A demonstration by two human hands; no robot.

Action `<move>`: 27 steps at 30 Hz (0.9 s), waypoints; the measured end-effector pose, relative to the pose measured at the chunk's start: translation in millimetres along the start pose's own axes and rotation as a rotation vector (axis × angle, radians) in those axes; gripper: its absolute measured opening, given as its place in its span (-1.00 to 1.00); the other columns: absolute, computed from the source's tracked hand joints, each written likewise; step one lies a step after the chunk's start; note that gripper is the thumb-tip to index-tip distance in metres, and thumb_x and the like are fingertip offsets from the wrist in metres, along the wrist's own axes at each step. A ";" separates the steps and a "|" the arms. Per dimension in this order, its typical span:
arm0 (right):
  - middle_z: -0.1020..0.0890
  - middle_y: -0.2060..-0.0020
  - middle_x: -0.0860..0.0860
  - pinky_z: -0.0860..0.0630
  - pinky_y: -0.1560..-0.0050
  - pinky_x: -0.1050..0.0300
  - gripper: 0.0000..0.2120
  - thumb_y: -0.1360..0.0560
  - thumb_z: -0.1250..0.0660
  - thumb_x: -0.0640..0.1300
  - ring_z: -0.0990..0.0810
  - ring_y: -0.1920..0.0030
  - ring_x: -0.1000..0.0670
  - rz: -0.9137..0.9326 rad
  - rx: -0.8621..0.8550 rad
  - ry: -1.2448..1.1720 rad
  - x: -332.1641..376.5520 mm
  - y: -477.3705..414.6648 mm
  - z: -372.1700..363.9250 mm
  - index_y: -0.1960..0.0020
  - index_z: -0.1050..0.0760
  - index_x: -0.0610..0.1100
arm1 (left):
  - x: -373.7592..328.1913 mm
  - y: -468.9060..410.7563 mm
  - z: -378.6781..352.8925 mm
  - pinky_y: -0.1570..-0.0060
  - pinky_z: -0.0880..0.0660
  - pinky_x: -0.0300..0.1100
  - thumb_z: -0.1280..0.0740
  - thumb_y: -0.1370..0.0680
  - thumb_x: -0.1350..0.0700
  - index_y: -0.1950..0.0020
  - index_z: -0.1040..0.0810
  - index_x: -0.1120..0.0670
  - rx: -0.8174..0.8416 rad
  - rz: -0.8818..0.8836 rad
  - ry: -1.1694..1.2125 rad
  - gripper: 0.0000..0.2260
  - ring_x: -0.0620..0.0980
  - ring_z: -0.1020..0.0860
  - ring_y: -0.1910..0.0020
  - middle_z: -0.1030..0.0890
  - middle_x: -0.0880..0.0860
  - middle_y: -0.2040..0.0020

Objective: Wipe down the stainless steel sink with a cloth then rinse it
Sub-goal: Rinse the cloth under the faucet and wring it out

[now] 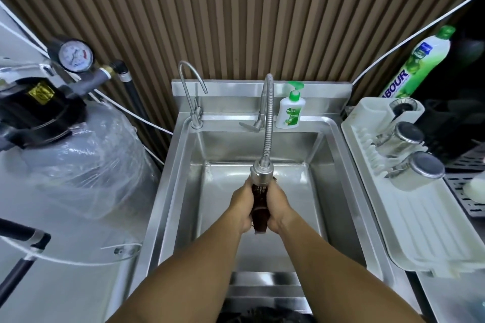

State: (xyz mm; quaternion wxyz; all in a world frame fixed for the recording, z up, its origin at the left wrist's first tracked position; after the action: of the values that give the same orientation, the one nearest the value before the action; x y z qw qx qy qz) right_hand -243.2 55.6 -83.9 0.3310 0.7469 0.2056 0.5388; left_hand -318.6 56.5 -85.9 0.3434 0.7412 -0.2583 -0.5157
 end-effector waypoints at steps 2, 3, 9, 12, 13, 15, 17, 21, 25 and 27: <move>-0.67 0.06 -0.23 -0.62 -0.06 -0.21 -0.63 -0.45 -0.34 0.10 -0.67 0.05 -0.24 0.079 -0.083 0.113 1.9 -6.0 1.2 -0.05 -0.55 -0.19 | 0.3 -3.5 -1.3 0.11 -0.63 -0.05 -0.39 -0.53 0.00 0.03 -0.69 0.18 -0.046 0.000 -0.030 -0.75 0.16 -0.70 0.07 -0.74 0.15 0.15; -0.66 0.03 -0.25 -0.62 -0.08 -0.26 -0.69 -0.54 -0.28 0.03 -0.66 0.06 -0.24 0.113 -0.126 0.143 3.9 -7.1 1.5 -0.09 -0.53 -0.21 | -1.2 -5.0 -1.4 0.09 -0.65 -0.02 -0.41 -0.51 0.05 0.04 -0.69 0.20 -0.080 -0.009 -0.044 -0.78 0.17 -0.70 0.09 -0.74 0.15 0.18; -0.59 0.40 -0.07 -0.51 0.27 0.04 -0.84 -0.38 -0.35 -0.03 -0.55 0.34 -0.10 0.115 -0.225 0.083 7.1 -9.4 -0.9 0.27 -0.50 -0.12 | -11.7 -11.9 -2.8 0.24 -0.57 -0.06 -0.47 -0.43 0.13 0.11 -0.62 0.32 -0.154 -0.132 -0.086 -0.76 0.12 -0.60 0.29 -0.68 0.16 0.29; -0.60 0.37 -0.10 -0.53 0.26 0.04 -0.86 -0.42 -0.37 -0.09 -0.55 0.34 -0.11 0.127 -0.264 0.082 10.2 -10.9 2.4 0.24 -0.52 -0.16 | -14.7 -14.6 -4.5 0.23 -0.58 -0.03 -0.49 -0.39 0.14 0.17 -0.60 0.32 -0.136 -0.160 -0.114 -0.77 0.12 -0.59 0.30 -0.67 0.17 0.31; -0.60 0.37 -0.11 -0.53 0.26 0.04 -0.86 -0.44 -0.36 -0.11 -0.54 0.34 -0.11 0.126 -0.271 0.080 9.7 -12.9 3.6 0.24 -0.52 -0.17 | -14.9 -14.7 -5.1 0.22 -0.58 -0.02 -0.49 -0.39 0.16 0.22 -0.60 0.28 -0.131 -0.161 -0.121 -0.81 0.12 -0.59 0.30 -0.65 0.16 0.33; -0.60 0.36 -0.12 -0.52 0.27 0.04 -0.85 -0.47 -0.34 -0.14 -0.53 0.34 -0.11 0.111 -0.274 0.096 8.7 -16.5 5.0 0.24 -0.53 -0.19 | -15.0 -16.6 -4.9 0.21 -0.58 -0.01 -0.47 -0.40 0.19 0.26 -0.59 0.22 -0.126 -0.165 -0.140 -0.87 0.12 -0.57 0.30 -0.63 0.15 0.35; -0.60 0.35 -0.13 -0.50 0.28 0.05 -0.85 -0.48 -0.33 -0.17 -0.53 0.34 -0.10 0.109 -0.275 0.123 7.6 -18.9 5.5 0.24 -0.52 -0.20 | -15.5 -16.5 -4.0 0.23 -0.55 -0.04 -0.45 -0.41 0.21 0.27 -0.58 0.21 -0.121 -0.168 -0.157 -0.89 0.11 -0.56 0.31 -0.61 0.15 0.35; -0.61 0.35 -0.13 -0.51 0.28 0.06 -0.84 -0.51 -0.31 -0.15 -0.56 0.32 -0.11 0.106 -0.247 0.140 5.2 -17.5 5.8 0.21 -0.54 -0.20 | -11.2 -17.4 0.6 0.22 -0.55 -0.04 -0.43 -0.43 0.17 0.23 -0.57 0.20 -0.100 -0.134 -0.183 -0.89 0.11 -0.57 0.28 -0.63 0.15 0.31; -0.66 0.14 -0.21 -0.63 -0.03 -0.14 -0.76 -0.58 -0.21 -0.05 -0.66 0.12 -0.20 0.026 -0.160 -0.004 1.2 -16.0 13.0 0.09 -0.56 -0.17 | -8.5 -20.3 11.8 -0.02 -0.65 0.11 -0.31 -0.57 0.08 0.02 -0.66 0.17 -0.055 -0.057 -0.113 -0.80 0.21 -0.71 0.08 -0.73 0.19 0.09; -0.68 0.06 -0.24 -0.61 -0.12 -0.26 -0.78 -0.60 -0.22 -0.03 -0.68 0.02 -0.26 0.018 -0.141 -0.047 0.8 -15.1 19.7 0.06 -0.55 -0.14 | -6.3 -20.8 15.7 -0.01 -0.65 0.15 -0.24 -0.65 -0.02 -0.11 -0.64 0.11 0.003 -0.007 -0.053 -0.74 0.19 -0.71 0.05 -0.74 0.18 0.02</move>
State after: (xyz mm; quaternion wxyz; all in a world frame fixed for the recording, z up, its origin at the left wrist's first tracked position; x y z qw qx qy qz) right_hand -223.6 61.3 -98.1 0.3827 0.7361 0.1526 0.5370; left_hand -334.8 70.4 -102.0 0.3336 0.7287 -0.2656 -0.5359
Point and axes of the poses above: each hand's wrist, its own y-axis away from the middle knuckle, its own z-axis out of the back of the hand, x = y × z, the point moved 5 cm from there along -y, towards the middle knuckle
